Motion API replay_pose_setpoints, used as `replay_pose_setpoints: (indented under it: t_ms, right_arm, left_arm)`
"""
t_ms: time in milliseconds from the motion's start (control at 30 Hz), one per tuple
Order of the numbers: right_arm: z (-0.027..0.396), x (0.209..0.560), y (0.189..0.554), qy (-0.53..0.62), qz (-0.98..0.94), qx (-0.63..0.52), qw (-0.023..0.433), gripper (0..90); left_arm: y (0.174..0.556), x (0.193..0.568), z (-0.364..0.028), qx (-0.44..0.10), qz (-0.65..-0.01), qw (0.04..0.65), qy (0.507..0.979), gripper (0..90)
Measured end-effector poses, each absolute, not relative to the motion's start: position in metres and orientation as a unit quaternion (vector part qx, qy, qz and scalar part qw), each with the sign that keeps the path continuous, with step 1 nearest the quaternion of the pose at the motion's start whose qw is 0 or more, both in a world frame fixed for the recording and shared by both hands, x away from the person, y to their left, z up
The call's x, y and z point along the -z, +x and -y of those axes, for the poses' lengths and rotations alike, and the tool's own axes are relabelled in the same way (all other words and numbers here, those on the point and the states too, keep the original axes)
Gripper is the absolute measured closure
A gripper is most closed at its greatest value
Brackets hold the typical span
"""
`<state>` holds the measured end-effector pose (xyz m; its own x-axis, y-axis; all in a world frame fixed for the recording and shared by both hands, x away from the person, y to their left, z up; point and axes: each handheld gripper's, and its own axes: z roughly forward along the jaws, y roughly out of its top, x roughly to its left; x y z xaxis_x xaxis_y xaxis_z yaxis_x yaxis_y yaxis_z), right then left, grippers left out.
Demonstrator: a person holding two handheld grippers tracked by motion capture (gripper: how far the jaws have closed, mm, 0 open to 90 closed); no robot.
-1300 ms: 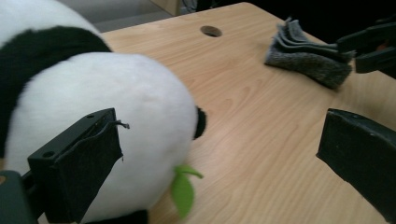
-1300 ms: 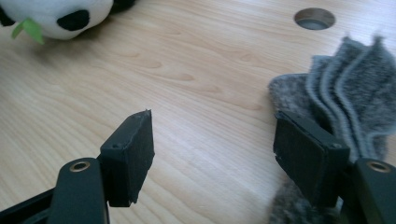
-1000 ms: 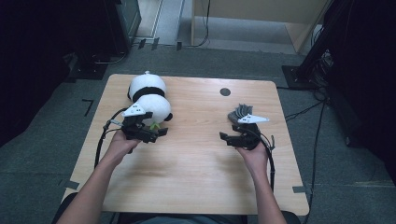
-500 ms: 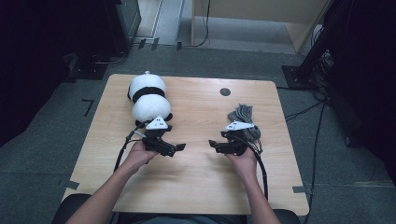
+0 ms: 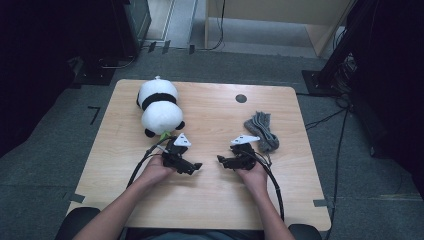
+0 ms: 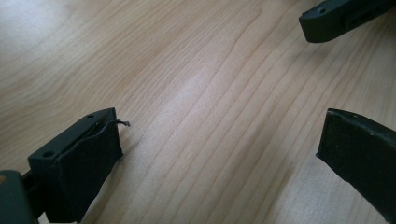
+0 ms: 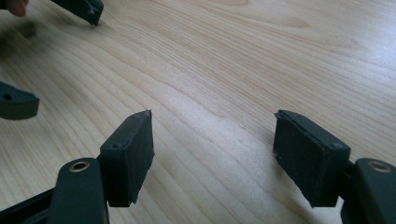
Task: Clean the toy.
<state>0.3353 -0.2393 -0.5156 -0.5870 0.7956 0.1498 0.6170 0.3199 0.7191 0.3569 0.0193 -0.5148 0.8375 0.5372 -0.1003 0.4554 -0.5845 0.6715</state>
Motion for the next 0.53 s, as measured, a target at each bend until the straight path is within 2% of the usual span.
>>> replay_pose_setpoints:
  t_ms: [267, 367, 533]
  right_arm:
    - [0.224, 0.523, 0.333, 0.408, -0.817, -0.37, 0.172, 19.9]
    - [0.221, 0.523, 0.334, 0.407, -0.82, -0.366, 0.169, 16.7]
    - [0.221, 0.523, 0.334, 0.411, -0.818, -0.364, 0.169, 13.7]
  left_arm:
    - [0.355, 0.517, -0.018, -0.082, -0.261, 0.347, 0.897, 0.0]
    - [0.354, 0.518, -0.016, -0.107, -0.265, 0.339, 0.896, 0.0]
    - [0.355, 0.52, -0.018, -0.113, -0.276, 0.343, 0.891, 0.0]
